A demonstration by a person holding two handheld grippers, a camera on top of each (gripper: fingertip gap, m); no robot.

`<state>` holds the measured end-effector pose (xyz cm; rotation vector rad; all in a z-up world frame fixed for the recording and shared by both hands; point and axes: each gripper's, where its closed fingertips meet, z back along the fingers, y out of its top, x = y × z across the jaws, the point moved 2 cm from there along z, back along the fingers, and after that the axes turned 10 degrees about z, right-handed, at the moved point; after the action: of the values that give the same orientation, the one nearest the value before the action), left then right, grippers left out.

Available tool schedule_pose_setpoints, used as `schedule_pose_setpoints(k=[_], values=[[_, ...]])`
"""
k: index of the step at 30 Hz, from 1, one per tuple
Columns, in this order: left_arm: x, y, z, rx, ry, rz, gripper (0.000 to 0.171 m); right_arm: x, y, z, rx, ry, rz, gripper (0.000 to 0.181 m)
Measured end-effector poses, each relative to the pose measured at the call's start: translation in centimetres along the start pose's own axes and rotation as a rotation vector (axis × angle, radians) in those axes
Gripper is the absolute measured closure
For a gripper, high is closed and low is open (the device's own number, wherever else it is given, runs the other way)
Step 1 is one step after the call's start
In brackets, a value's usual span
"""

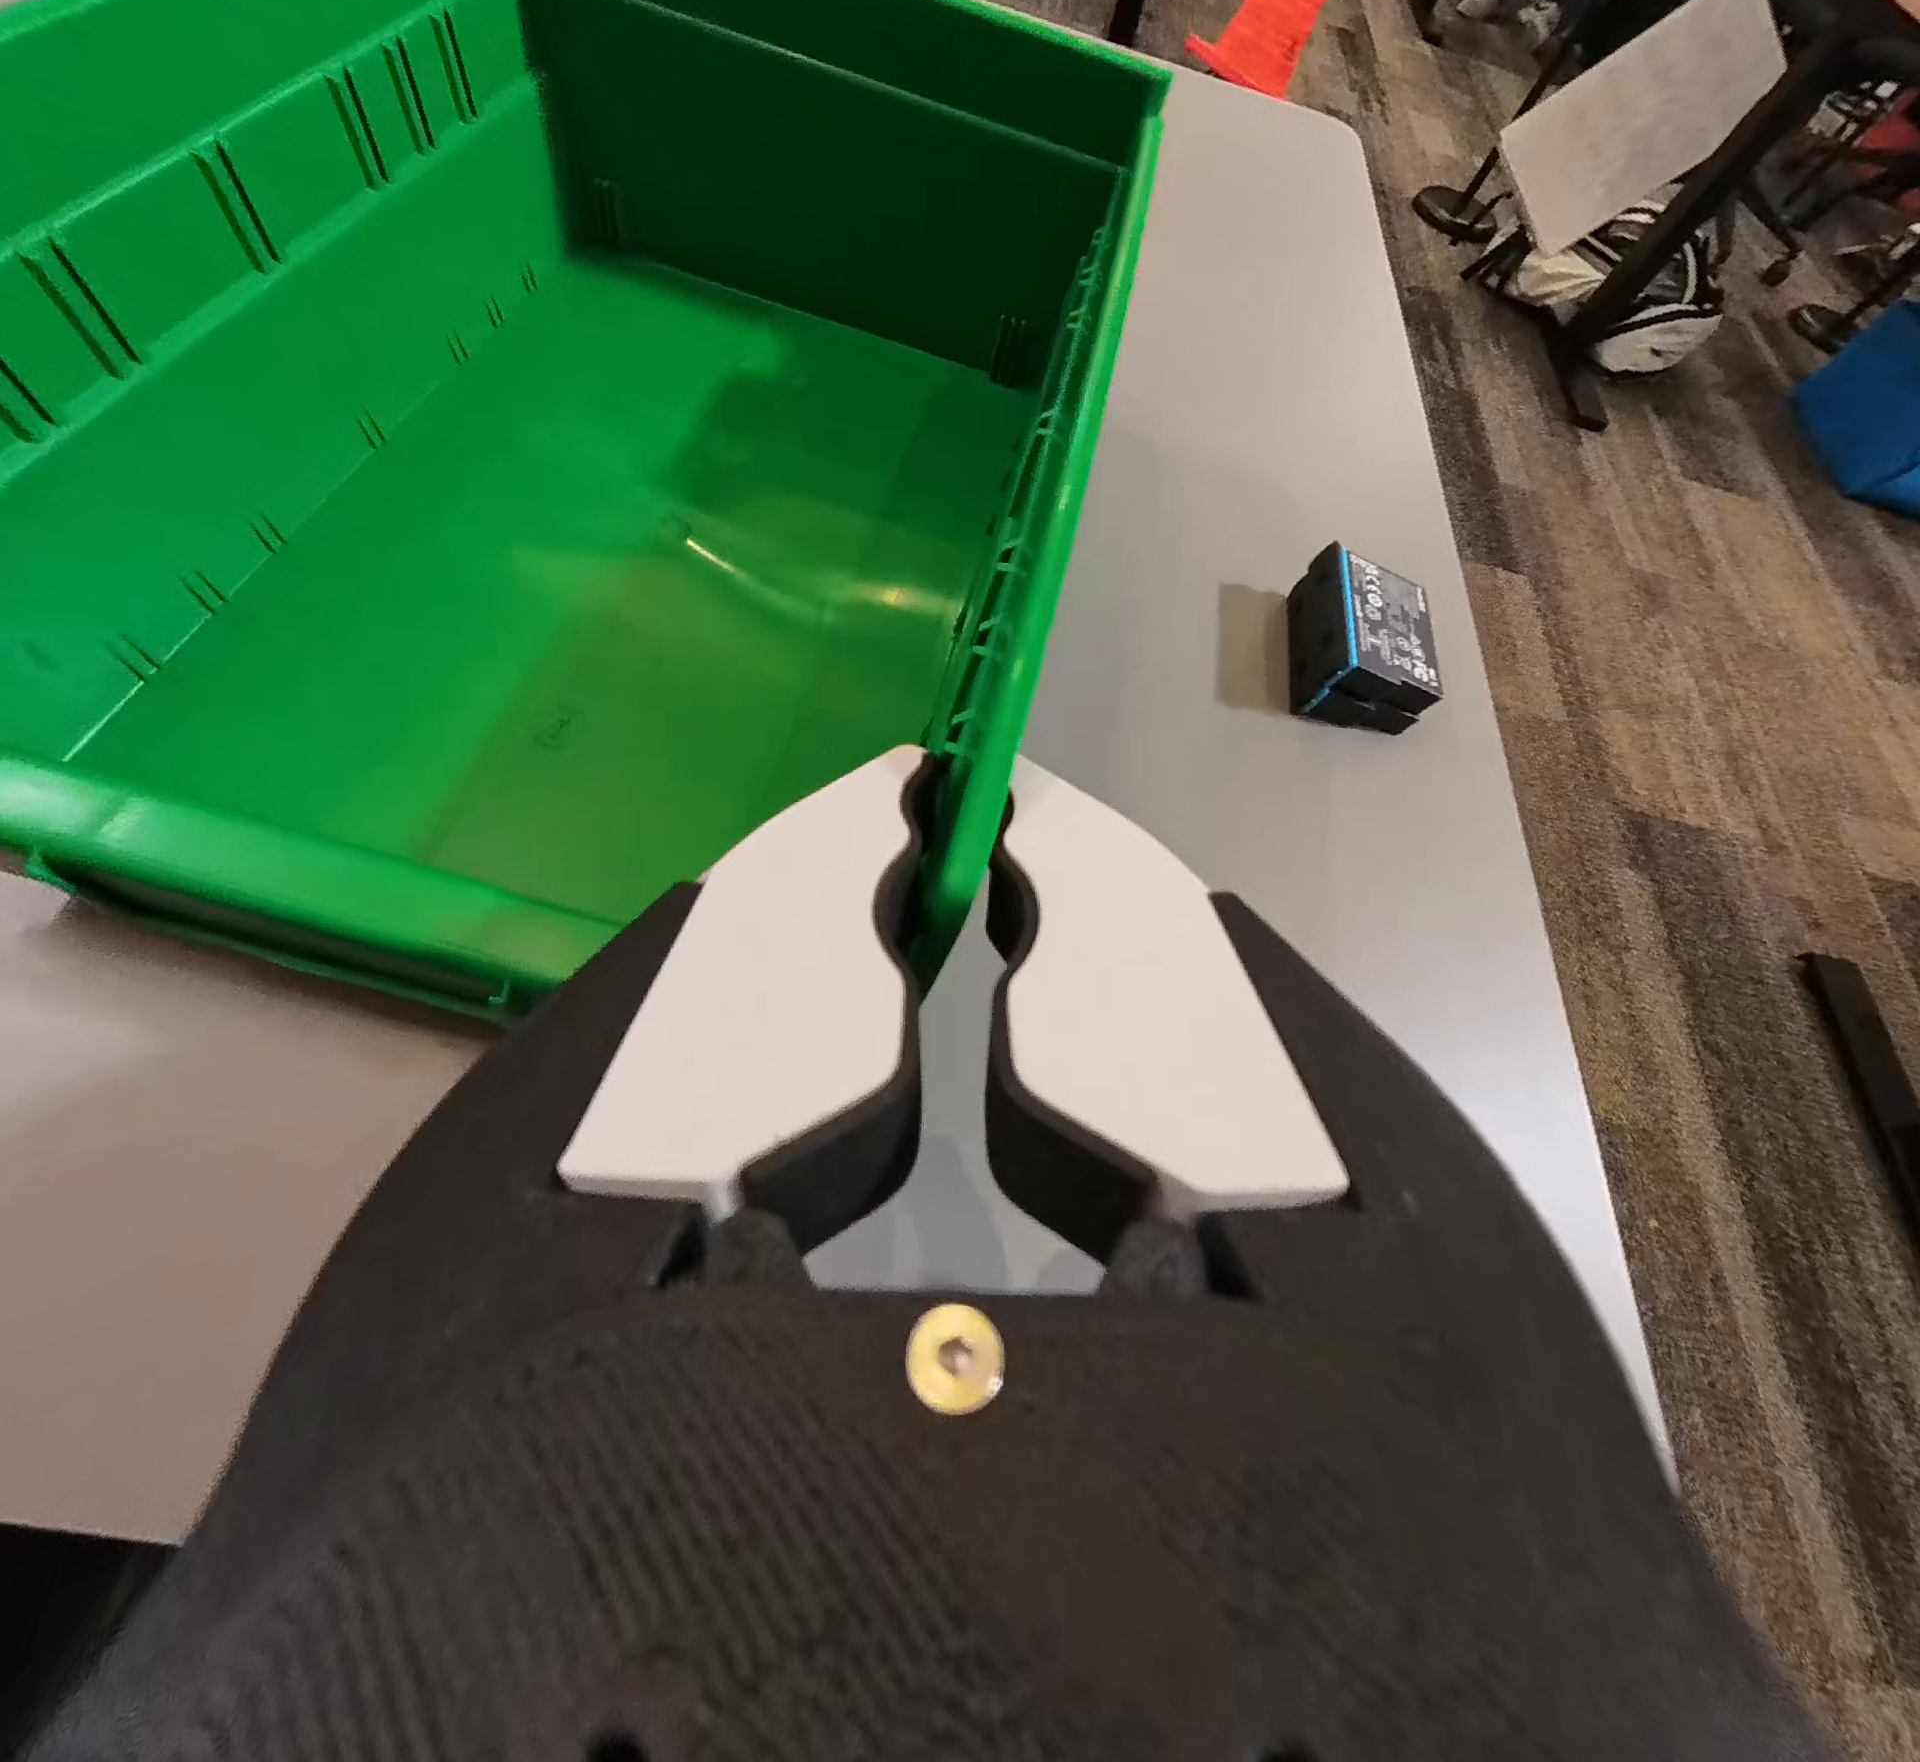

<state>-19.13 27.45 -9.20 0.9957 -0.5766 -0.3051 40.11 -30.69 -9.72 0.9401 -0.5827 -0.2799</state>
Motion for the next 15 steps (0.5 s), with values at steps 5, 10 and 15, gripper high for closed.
schedule_pose_setpoints(k=[5,10,15], values=[[-0.01,0.0,-0.02,0.001,0.008,-0.008,0.163,-0.04,-0.03,0.06,0.004,0.011,0.006,0.174],[0.02,0.01,-0.05,0.003,0.0,0.007,0.164,0.18,0.49,0.45,0.022,0.023,0.037,0.174],[0.01,-0.01,-0.04,0.002,0.0,0.013,0.164,0.24,0.69,0.19,0.005,0.005,0.061,0.174]])
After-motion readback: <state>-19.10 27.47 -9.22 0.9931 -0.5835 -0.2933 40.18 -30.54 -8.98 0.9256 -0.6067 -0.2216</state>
